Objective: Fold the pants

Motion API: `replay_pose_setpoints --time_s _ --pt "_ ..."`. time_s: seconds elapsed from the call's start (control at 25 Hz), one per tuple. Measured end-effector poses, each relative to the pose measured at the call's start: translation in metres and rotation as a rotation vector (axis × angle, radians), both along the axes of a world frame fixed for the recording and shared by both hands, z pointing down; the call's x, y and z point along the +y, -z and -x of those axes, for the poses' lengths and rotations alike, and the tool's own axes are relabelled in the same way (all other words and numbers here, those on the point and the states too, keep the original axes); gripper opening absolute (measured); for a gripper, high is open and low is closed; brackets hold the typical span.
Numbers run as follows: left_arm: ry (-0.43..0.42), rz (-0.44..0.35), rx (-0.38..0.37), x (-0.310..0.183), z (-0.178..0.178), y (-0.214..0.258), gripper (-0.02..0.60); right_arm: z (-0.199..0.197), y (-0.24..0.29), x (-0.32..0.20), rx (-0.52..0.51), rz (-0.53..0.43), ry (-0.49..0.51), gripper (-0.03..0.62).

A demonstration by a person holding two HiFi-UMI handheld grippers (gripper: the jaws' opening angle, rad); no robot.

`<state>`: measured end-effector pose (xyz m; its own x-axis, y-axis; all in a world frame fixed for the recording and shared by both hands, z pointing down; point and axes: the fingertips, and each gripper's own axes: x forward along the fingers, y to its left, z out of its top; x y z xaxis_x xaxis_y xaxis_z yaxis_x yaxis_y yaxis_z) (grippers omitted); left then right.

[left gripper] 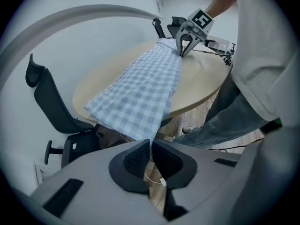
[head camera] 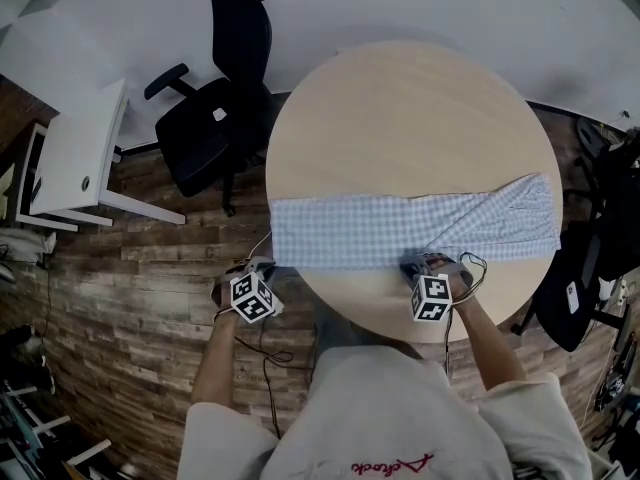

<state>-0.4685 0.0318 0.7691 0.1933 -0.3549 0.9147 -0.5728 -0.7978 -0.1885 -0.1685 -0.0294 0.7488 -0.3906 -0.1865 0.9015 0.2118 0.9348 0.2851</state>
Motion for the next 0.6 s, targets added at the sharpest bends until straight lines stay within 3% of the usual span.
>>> replay_pose_setpoints --time_s 0.32,0.48,0.6 --pt "0.117 -0.052 0.019 0.016 0.005 0.016 0.044 -0.005 0.002 0.002 -0.016 -0.099 0.040 0.034" --pt "0.167 -0.102 0.035 0.024 0.004 0.037 0.044 -0.005 0.005 0.004 -0.051 -0.078 0.004 0.063" --pt "0.205 -0.171 0.085 0.015 -0.006 0.057 0.044 0.004 0.021 0.003 -0.136 -0.067 -0.066 0.083"
